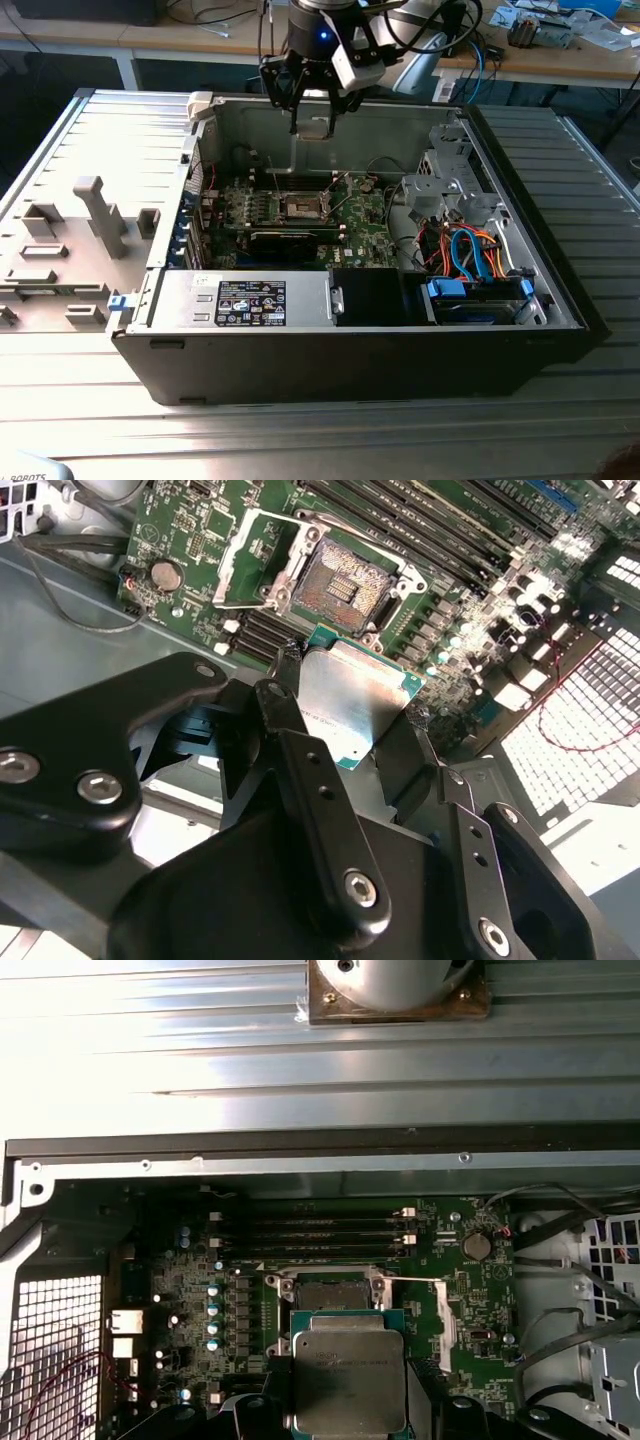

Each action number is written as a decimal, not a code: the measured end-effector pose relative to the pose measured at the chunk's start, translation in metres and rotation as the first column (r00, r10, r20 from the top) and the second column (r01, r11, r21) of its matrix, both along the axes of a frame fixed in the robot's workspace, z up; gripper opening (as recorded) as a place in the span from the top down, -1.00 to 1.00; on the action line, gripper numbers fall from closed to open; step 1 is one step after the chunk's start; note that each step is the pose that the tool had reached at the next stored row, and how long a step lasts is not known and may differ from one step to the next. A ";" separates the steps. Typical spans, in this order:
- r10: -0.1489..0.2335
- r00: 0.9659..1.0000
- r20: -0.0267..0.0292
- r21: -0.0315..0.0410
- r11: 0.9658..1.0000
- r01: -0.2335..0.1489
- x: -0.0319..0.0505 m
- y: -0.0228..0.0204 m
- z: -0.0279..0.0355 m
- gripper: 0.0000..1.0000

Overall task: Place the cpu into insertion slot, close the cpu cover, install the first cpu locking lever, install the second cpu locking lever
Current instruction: 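Place the cpu into insertion slot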

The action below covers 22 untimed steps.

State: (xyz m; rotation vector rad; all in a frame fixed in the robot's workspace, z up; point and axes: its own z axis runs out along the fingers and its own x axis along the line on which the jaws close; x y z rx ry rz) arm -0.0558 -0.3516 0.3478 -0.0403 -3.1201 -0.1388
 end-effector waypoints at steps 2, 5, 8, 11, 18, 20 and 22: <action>0.000 1.000 0.000 0.000 1.000 0.000 -0.0002 0.0000 -0.0002 -0.08; 0.000 1.000 0.000 0.000 1.000 0.000 -0.0006 0.0000 -0.0004 -0.08; 0.000 1.000 0.000 0.000 1.000 0.000 -0.0010 0.0000 -0.0008 -0.08; 0.000 1.000 0.000 0.000 1.000 0.000 -0.0010 0.0000 -0.0012 -0.08; 0.000 1.000 0.000 0.000 1.000 0.000 -0.0019 0.0000 -0.0028 -0.08; 0.000 1.000 0.000 0.000 1.000 0.000 -0.0025 0.0000 -0.0036 -0.08; 0.000 1.000 0.000 0.000 1.000 0.000 -0.0026 0.0000 -0.0038 -0.08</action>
